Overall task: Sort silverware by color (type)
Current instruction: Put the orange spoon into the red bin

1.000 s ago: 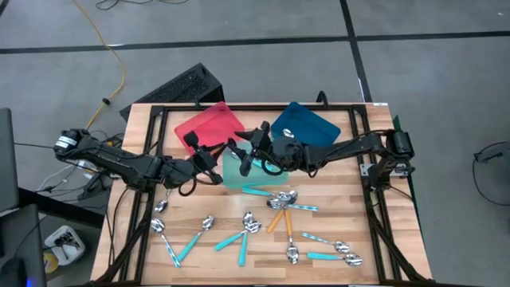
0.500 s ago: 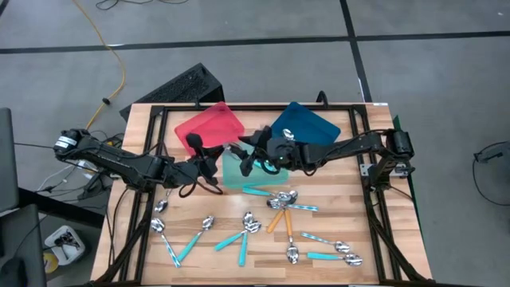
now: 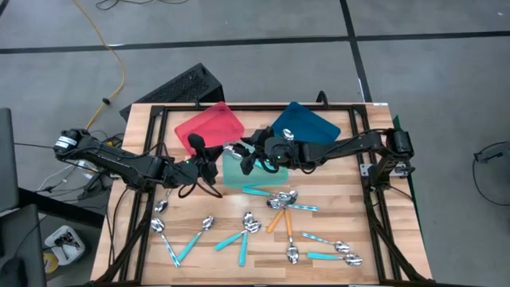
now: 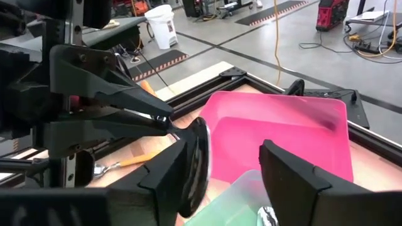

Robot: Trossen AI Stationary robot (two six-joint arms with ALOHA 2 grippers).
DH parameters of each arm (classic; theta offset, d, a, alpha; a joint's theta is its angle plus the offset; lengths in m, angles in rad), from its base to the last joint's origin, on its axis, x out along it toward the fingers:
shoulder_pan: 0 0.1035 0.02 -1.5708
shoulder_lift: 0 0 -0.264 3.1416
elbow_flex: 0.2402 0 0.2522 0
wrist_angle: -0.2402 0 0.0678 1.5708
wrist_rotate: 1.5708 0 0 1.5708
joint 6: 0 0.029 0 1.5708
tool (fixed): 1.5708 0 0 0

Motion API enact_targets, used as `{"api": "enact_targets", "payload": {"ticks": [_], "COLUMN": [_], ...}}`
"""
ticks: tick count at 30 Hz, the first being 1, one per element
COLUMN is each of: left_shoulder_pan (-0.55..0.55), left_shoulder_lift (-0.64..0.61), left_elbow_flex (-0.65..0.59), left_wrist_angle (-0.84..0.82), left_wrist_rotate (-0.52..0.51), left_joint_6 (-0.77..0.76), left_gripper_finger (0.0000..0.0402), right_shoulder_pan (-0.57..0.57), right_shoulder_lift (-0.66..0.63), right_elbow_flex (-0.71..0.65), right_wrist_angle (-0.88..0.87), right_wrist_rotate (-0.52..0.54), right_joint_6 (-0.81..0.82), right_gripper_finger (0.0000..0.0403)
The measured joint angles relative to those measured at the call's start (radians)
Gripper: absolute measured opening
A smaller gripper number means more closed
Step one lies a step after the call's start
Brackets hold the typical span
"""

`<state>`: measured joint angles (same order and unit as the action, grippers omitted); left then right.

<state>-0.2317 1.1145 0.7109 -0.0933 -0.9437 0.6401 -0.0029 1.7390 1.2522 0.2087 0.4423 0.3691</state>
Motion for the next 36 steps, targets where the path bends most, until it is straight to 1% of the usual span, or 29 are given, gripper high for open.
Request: {"api": "enact_targets", "payload": {"ticks": [3,7,10,14,17,19,21,24,27,31,34,36], "left_shoulder_pan": [-0.001,-0.001,0.000,-0.001,-0.010,-0.018,-0.024,-0.028,-0.026,-0.022,-0.022,-0.022], "left_shoulder_lift": [0.000,0.000,-0.001,-0.001,-0.001,-0.003,-0.003,-0.003,-0.003,-0.003,-0.003,-0.003], "left_elbow_flex": [0.000,0.000,0.000,0.000,0.000,0.000,0.000,0.000,0.000,0.000,0.000,0.000], "left_wrist_angle": [0.005,0.029,0.053,0.045,0.036,0.037,0.032,0.010,-0.017,-0.056,-0.062,-0.067], "left_wrist_rotate": [0.031,0.023,0.023,0.034,0.060,0.093,0.135,0.179,0.221,0.244,0.268,0.289], "left_joint_6": [0.041,0.071,0.082,0.063,0.014,-0.035,-0.095,-0.173,-0.248,-0.317,-0.339,-0.352], "left_gripper_finger": [0.0012,0.0010,0.0002,0.0000,0.0000,0.0000,0.0000,0.0000,0.0000,0.0002,0.0015,0.0028], "right_shoulder_pan": [-0.001,-0.001,0.000,0.000,0.005,0.008,0.010,0.003,-0.018,-0.056,-0.097,-0.122], "right_shoulder_lift": [0.000,0.000,0.000,0.000,0.000,0.000,0.000,-0.001,-0.001,-0.001,-0.001,0.000], "right_elbow_flex": [0.000,0.000,0.000,0.000,0.000,0.000,0.000,0.000,0.000,0.000,0.000,0.000], "right_wrist_angle": [-0.002,-0.003,-0.016,-0.034,-0.033,-0.036,-0.055,-0.139,-0.273,-0.429,-0.529,-0.578], "right_wrist_rotate": [0.001,-0.026,-0.053,-0.062,-0.147,-0.222,-0.271,-0.286,-0.287,-0.289,-0.339,-0.362], "right_joint_6": [-0.001,-0.003,-0.003,-0.013,-0.082,-0.144,-0.186,-0.196,-0.195,-0.251,-0.332,-0.396], "right_gripper_finger": [0.0182,0.0138,0.0105,0.0064,0.0049,0.0044,0.0043,0.0047,0.0072,0.0139,0.0190,0.0211]}}
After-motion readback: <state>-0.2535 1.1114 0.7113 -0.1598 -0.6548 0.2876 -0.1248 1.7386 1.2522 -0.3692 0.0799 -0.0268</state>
